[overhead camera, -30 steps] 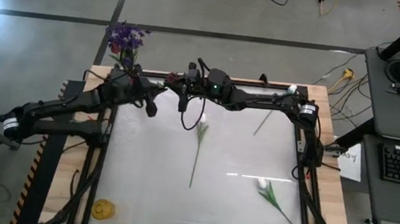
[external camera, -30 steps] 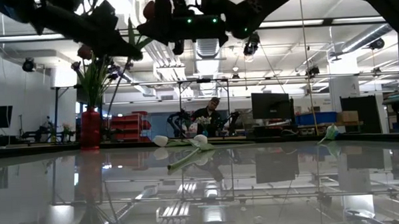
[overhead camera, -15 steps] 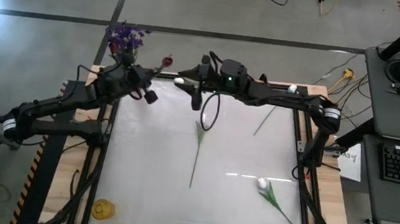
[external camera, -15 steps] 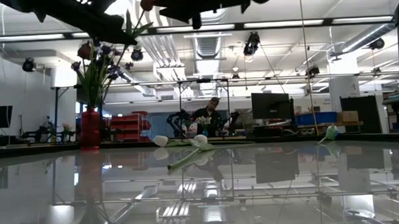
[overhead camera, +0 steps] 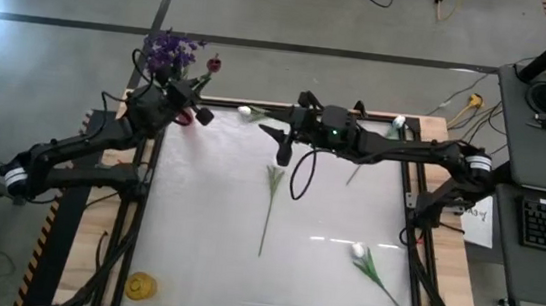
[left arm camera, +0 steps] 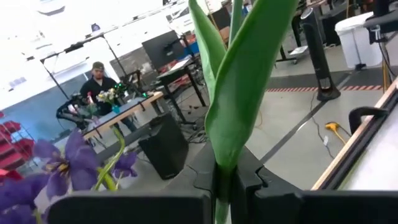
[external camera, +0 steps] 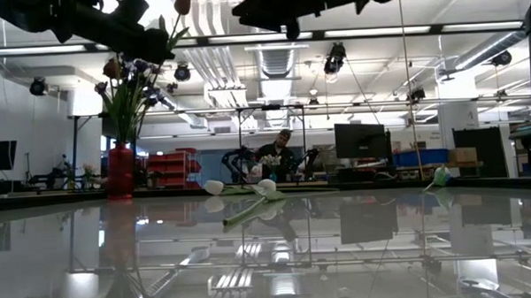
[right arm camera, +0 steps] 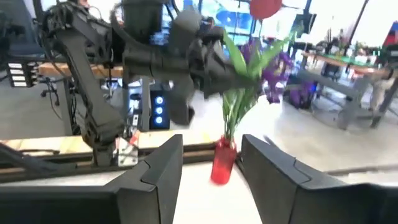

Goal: Sort flowers into vase by color
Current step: Put the red flower into the red vase

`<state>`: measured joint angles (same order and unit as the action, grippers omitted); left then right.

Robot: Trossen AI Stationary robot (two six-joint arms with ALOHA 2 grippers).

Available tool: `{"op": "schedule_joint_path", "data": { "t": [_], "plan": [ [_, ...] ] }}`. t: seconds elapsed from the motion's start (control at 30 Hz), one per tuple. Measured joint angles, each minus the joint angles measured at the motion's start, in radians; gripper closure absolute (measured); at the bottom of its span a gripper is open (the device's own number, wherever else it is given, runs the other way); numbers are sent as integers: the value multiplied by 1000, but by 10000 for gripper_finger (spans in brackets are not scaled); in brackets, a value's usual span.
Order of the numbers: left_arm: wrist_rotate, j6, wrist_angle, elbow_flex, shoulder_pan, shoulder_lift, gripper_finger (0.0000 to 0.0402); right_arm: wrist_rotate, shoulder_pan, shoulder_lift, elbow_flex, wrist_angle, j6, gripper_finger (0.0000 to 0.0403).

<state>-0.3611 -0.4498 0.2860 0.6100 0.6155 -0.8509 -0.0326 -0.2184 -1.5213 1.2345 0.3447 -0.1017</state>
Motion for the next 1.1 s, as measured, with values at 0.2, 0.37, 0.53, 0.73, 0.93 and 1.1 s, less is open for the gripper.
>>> {"op": "schedule_joint_path", "data": {
  "t": [0.2, 0.37, 0.53, 0.73, 0.93, 1.1],
  "plan": [
    [-70, -61, -83, 44, 0, 0, 402, -74, 0, 31, -88, 68, 19, 269],
    [-77, -47, -110, 47, 0, 0, 401, -80, -3, 33, -121, 110, 31, 282],
    [-116, -69, -88, 15, 2, 1, 401, -84, -3, 34, -131, 117, 31, 293],
    [-105, -92, -68, 9, 3, 1, 401, -84, -3, 34, -131, 117, 37, 304],
    [-101, -82, -21, 9, 3, 0, 401, -84, -3, 34, -131, 117, 39, 315],
    [-101, -59, -20, 9, 11, 0, 401, -84, -3, 34, -131, 117, 39, 322]
  ]
}}
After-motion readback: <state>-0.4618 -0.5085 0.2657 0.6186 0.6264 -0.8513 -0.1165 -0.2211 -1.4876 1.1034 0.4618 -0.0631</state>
